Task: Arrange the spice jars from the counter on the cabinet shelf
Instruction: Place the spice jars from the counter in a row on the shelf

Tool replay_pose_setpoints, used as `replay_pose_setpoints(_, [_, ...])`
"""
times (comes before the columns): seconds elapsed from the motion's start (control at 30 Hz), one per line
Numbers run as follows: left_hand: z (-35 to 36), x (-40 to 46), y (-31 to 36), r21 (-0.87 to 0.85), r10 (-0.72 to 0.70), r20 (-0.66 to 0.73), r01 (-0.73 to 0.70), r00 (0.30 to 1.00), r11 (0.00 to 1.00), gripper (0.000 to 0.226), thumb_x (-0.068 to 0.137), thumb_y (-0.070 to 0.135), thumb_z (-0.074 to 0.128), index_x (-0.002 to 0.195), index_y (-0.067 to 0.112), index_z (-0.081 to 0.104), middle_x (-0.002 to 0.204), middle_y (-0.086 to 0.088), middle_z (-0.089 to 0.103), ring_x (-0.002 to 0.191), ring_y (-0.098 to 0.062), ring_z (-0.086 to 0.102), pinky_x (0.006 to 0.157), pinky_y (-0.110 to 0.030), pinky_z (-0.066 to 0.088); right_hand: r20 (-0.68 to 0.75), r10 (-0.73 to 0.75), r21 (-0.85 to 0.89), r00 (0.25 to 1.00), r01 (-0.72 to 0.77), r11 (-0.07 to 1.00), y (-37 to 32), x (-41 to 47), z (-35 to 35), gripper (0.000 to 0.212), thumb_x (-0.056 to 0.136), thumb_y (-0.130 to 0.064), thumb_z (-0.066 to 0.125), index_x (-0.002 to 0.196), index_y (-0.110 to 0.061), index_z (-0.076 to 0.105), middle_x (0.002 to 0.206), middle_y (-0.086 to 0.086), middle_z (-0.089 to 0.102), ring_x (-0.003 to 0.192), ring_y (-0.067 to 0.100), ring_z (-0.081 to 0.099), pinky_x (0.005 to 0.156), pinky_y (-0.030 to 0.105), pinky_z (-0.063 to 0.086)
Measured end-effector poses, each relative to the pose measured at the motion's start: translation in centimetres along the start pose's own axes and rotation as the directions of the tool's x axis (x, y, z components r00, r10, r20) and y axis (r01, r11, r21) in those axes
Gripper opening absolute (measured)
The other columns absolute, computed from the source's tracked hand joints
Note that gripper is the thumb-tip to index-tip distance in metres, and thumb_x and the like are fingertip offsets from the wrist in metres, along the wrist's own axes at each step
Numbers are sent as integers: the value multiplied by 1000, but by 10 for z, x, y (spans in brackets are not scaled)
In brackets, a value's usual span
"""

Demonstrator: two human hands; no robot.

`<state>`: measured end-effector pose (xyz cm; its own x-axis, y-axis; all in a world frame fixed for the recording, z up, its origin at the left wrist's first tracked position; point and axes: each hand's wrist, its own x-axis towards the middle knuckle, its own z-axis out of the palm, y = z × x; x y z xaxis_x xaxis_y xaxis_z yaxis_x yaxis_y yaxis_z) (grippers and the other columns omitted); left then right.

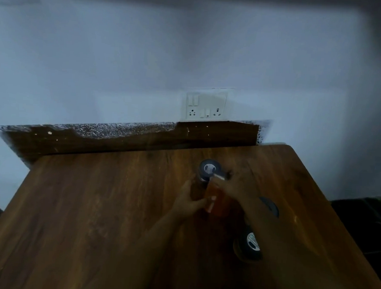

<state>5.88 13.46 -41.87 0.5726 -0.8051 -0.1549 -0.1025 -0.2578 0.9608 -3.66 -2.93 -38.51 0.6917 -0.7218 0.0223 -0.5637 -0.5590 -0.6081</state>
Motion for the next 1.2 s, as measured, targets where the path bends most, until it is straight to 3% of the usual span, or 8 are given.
replay_pose_setpoints(0.23, [-10, 15, 57, -246, 119, 6, -114, 993, 963, 71, 79, 40, 72, 139, 34, 34, 131, 5, 44, 108, -13, 55, 71, -23, 56, 81, 233, 216, 969, -245, 945, -67, 29, -66, 70, 93, -72, 20, 94, -19, 66, 95, 8, 59, 75, 13, 49, 77, 33, 40])
replay_pose_setpoints(0.33, [-14, 20, 77, -360, 30, -63, -50, 998, 932, 76, 82, 42, 68, 144, 36, 26, 133, 1, 38, 109, -19, 53, 72, -30, 55, 153, 194, 565, 969, -247, 787, -77, 29, -68, 53, 90, -70, 39, 106, -21, 55, 121, 8, 57, 101, 22, 55, 94, 46, 48])
replay_pose_setpoints(0.53, [-20, 25, 94, -51, 149, -112, -155, 983, 987, 100, 74, 42, 72, 153, 29, 13, 137, -2, 28, 126, -19, 35, 105, -41, 42, 88, 114, 543, 990, -144, 827, -91, 24, -47, 95, 61, -72, 72, 138, -34, 33, 128, 3, 40, 107, 22, 50, 79, 36, 49])
replay_pose_setpoints(0.63, [-25, 22, 107, -185, 135, -121, -156, 983, 970, 85, 67, 39, 62, 146, 27, 31, 128, -6, 39, 120, -28, 46, 98, -44, 50, 144, 163, 743, 976, -215, 634, -90, 29, -51, 96, 55, -63, 80, 135, -31, 38, 129, 7, 51, 107, 29, 60, 85, 46, 56])
replay_pose_setpoints(0.73, [-26, 22, 113, -374, 82, -60, -98, 995, 922, 78, 74, 38, 62, 144, 34, 30, 134, -8, 43, 115, -28, 53, 86, -43, 56, 295, 164, 819, 941, -337, 464, -99, 29, -55, 87, 67, -60, 77, 136, -29, 34, 121, 10, 56, 97, 33, 65, 68, 44, 59])
replay_pose_setpoints(0.87, [-25, 19, 124, -517, 71, 28, -46, 997, 854, 68, 89, 30, 64, 145, 41, 28, 130, -1, 48, 110, -27, 58, 69, -33, 59, 162, 287, 787, 944, -299, 540, -111, 30, -55, 75, 74, -66, 66, 129, -33, 29, 119, 9, 51, 92, 30, 61, 64, 37, 55])
replay_pose_setpoints(1.03, [-37, 20, 134, -503, 153, 32, -116, 988, 856, 83, 79, 21, 72, 147, 41, 28, 139, -3, 43, 116, -27, 55, 82, -34, 56, 221, 202, 827, 954, -293, 480, -112, 27, -57, 88, 67, -63, 75, 134, -27, 31, 124, 12, 52, 102, 37, 62, 82, 53, 57])
replay_pose_setpoints(1.2, [-36, 16, 139, -518, 163, -28, -154, 986, 841, 81, 81, 20, 73, 145, 43, 31, 139, -4, 43, 117, -27, 55, 84, -36, 56, 317, 124, 886, 940, -340, 314, -116, 22, -63, 53, 82, -56, 64, 120, -19, 58, 110, 13, 69, 95, 34, 69, 73, 42, 59])
